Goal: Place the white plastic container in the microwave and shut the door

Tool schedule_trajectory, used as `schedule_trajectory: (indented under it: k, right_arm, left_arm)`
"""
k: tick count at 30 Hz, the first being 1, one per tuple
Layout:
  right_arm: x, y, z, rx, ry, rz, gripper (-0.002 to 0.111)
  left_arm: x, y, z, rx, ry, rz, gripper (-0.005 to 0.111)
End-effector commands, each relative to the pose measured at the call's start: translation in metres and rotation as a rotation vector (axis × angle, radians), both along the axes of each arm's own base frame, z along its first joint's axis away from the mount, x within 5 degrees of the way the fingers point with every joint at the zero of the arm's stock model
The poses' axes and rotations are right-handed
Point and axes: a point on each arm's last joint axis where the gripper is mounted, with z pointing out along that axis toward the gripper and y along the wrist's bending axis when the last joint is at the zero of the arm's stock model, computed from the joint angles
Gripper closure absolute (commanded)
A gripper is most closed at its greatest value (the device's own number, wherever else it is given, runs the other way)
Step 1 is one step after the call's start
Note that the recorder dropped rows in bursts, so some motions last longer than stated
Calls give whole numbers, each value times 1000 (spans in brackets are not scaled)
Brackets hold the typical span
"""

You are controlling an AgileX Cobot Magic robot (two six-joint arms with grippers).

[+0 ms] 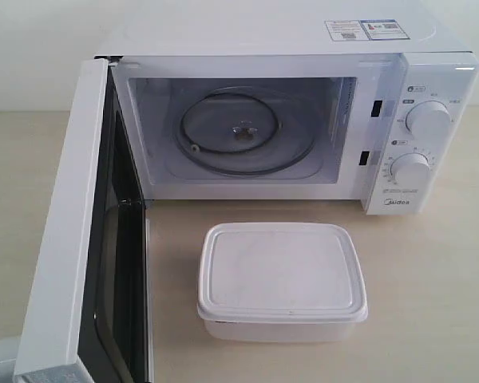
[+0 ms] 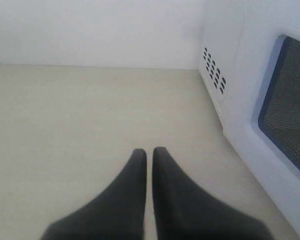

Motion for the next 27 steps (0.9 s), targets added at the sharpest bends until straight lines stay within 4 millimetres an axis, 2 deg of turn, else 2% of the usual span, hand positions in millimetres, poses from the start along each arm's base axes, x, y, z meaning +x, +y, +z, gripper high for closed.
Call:
schedule_trajectory:
  k: [1, 20, 23, 27]
  right_arm:
    - [0, 0, 2, -2, -19, 1, 108]
    - [0, 0, 4, -2, -43, 1, 108]
    - [-2, 0, 25, 25, -120, 3, 108]
    - [-10, -1, 70, 41, -302, 3, 108]
  left_arm:
    - [0, 0, -1, -8, -1, 4, 102]
    - [0, 0, -1, -8, -1, 4, 102]
    - [0, 0, -1, -8, 1, 4, 102]
    - [0, 0, -1, -8, 1, 4, 102]
